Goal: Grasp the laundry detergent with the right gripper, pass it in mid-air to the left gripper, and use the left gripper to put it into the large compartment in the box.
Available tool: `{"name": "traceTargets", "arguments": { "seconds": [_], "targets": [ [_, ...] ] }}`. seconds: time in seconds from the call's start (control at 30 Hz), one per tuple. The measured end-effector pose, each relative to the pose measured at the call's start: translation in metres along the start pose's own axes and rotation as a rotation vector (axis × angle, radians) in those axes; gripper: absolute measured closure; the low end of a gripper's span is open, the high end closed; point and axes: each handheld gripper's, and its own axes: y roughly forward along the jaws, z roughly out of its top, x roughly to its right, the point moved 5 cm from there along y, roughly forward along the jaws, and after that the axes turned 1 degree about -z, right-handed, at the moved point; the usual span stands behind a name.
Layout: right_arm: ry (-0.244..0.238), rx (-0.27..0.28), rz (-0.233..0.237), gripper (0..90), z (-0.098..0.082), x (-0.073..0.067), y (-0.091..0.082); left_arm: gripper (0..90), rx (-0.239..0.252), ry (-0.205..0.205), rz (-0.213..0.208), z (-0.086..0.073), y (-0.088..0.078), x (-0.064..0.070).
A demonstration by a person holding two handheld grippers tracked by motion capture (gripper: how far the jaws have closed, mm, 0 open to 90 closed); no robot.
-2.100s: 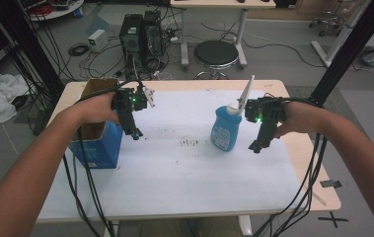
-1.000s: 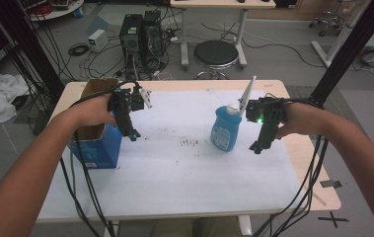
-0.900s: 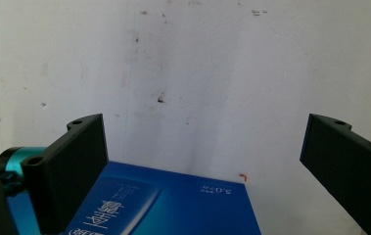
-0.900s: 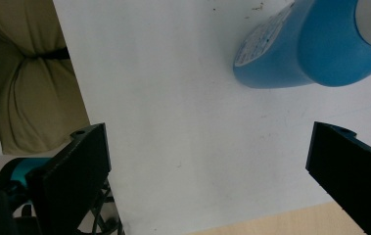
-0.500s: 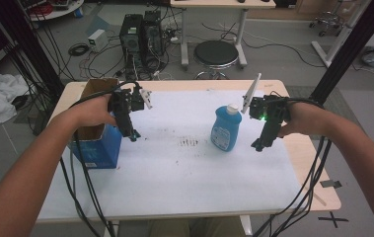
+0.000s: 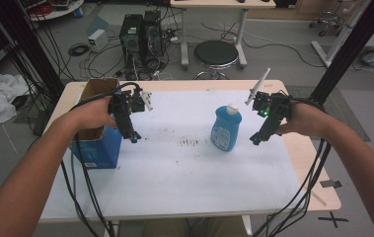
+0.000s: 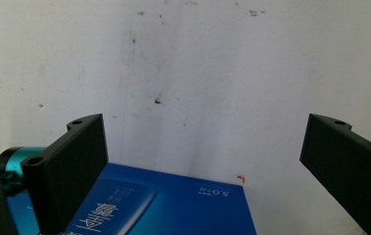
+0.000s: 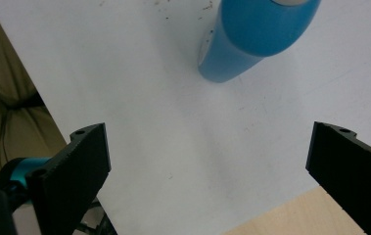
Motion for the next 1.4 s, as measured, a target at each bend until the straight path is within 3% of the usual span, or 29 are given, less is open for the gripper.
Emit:
{"name": "traceTargets", "arguments": {
  "seconds": [0.27,0.4,0.47,0.5,0.67,0.8,1.1,1.4],
  "targets": [
    [0.088,-0.003,-0.007,1.6,-0.007,0.01,0.008,3.7,-0.006,0.005,-0.002,0.001,0.001,0.0],
    [0.157,0.035,-0.015,1.6,-0.012,0.016,0.011,3.7,-0.003,0.002,0.002,0.0,0.002,0.0],
    [0.167,0.038,-0.017,1.6,-0.012,0.016,0.011,3.7,0.001,-0.002,0.003,0.0,0.002,0.0],
    [0.194,0.067,-0.015,1.6,-0.014,0.017,0.015,3.7,0.0,0.003,0.004,0.0,0.001,0.0],
    [0.226,0.118,-0.02,1.6,-0.017,0.017,0.023,3.7,0.004,-0.001,0.008,0.0,0.001,-0.001],
    [0.277,0.209,-0.029,1.7,-0.018,0.018,0.031,3.7,0.005,0.005,0.009,0.001,0.003,-0.001],
    [0.306,0.35,-0.072,1.6,-0.019,0.02,0.042,3.7,0.007,-0.002,0.006,0.001,0.006,-0.002],
    [0.345,0.428,-0.076,1.6,-0.024,0.018,0.059,3.7,0.007,-0.004,0.005,0.001,0.006,-0.003]
  ]
}}
